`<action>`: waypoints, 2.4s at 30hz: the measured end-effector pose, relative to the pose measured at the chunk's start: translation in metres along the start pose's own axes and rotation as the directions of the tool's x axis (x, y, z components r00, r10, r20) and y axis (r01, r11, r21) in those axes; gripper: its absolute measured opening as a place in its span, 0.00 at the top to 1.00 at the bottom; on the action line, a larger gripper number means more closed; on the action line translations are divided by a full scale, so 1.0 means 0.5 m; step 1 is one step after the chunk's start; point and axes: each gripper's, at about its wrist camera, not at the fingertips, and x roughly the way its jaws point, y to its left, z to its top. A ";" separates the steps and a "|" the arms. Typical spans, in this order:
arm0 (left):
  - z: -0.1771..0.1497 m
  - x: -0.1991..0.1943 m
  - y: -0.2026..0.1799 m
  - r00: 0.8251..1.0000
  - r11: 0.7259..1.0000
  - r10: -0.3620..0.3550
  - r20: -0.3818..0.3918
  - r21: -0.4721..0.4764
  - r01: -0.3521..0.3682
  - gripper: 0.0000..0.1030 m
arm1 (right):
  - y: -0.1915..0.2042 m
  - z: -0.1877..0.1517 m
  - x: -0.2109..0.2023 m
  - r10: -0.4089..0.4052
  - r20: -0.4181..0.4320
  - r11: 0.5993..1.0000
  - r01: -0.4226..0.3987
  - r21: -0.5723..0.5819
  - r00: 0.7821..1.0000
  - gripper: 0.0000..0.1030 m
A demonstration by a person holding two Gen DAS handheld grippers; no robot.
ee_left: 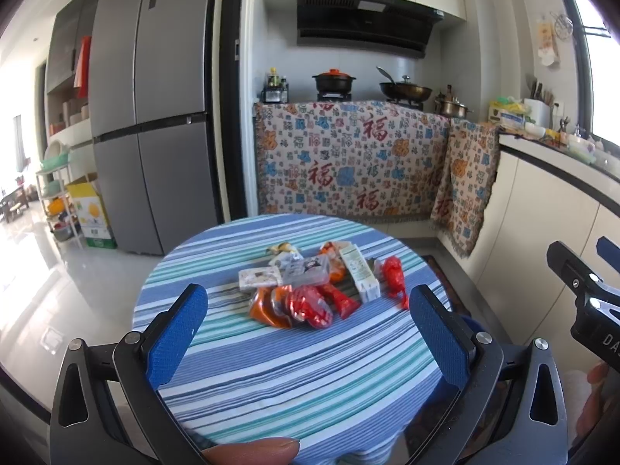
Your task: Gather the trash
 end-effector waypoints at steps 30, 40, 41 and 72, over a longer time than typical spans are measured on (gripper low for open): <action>0.000 -0.002 -0.004 1.000 1.000 -0.003 0.003 -0.001 0.003 0.00 | 0.000 0.001 -0.001 -0.005 0.005 1.000 0.005 0.002 1.000 0.00; -0.001 -0.002 -0.006 1.000 1.000 -0.002 0.002 -0.001 0.002 0.00 | -0.002 -0.001 0.000 -0.006 0.003 1.000 0.006 0.001 1.000 0.00; -0.002 -0.002 -0.005 1.000 1.000 -0.002 0.003 -0.001 0.002 0.00 | -0.002 0.000 0.000 -0.007 0.003 1.000 0.007 0.000 1.000 0.00; -0.036 0.061 0.052 0.997 0.998 0.026 -0.076 -0.046 -0.030 0.00 | -0.010 -0.016 0.031 -0.015 -0.021 1.000 0.015 0.016 1.000 0.00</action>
